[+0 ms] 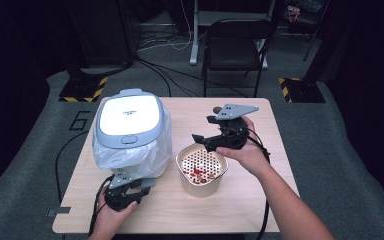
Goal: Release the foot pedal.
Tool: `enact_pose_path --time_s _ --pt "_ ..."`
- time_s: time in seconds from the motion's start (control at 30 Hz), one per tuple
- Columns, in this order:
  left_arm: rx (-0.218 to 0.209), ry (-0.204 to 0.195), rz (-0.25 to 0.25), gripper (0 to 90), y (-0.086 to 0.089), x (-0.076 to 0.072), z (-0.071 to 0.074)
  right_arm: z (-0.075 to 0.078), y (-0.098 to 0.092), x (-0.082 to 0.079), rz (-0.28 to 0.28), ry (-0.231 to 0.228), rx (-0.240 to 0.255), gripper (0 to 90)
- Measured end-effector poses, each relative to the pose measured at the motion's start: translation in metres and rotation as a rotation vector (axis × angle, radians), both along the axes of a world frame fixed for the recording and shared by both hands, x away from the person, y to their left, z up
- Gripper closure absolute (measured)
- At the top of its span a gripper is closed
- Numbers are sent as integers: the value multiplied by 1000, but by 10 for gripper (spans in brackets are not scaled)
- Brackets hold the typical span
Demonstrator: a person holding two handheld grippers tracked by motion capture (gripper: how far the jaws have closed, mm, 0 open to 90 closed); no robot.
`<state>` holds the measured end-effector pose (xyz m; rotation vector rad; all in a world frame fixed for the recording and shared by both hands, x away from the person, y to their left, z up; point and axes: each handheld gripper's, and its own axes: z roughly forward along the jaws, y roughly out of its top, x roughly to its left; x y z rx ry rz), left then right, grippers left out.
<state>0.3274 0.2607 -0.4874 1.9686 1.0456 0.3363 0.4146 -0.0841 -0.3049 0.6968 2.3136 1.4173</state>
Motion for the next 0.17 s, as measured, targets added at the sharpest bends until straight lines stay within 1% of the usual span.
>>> enact_pose_path --time_s 0.03,0.07,0.1,0.13,0.17 --pt "-2 -3 8 490 1 -1 2 -4 -4 -4 -10 2 -7 210" --pt "2 0 -4 490 4 -2 5 -4 -4 -4 -10 2 -7 210" --pt "-9 -3 1 480 6 -2 7 -6 -7 -6 -15 -4 -17 212" --pt "-3 -6 -3 463 9 -3 12 -11 -13 -11 -34 -8 -34 215" --pt "-3 -6 -3 459 9 -3 12 -11 -13 -11 -34 -8 -34 215"
